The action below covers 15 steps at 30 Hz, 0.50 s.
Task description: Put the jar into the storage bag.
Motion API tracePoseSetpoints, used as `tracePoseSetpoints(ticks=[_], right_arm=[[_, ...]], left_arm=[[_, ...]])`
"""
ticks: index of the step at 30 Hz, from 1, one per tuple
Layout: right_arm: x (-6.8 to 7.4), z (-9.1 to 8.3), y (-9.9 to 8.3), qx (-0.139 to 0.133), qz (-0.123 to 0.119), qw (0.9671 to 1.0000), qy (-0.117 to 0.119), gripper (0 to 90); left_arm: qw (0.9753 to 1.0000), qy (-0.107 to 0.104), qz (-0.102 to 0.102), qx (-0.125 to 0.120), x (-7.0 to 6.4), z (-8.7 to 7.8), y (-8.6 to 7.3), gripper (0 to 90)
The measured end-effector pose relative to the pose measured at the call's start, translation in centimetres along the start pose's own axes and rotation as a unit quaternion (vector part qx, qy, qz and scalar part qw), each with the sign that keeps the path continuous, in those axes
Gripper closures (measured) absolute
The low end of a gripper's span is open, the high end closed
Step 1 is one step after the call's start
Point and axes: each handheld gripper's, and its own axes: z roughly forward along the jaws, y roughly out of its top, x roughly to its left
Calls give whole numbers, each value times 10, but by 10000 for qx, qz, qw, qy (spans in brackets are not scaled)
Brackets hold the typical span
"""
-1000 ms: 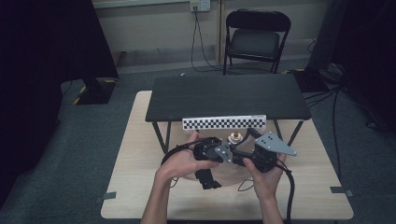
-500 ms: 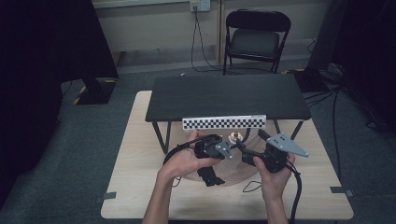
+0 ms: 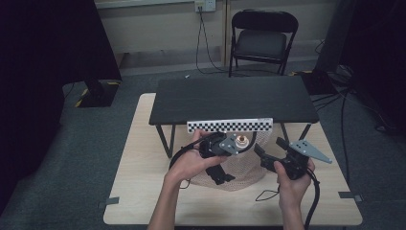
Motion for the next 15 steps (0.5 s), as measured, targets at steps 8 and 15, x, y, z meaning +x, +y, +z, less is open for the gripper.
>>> tracePoseSetpoints(ticks=[8,15], right_arm=[[-9,-7,-3,84,124,9999,-78,98],[-13,-9,-9,126,140,9997,-173,97]], left_arm=[[9982,322,-259,-431,-7,2,2,36],[9910,911,-614,-766,-14,4,-5,32]])
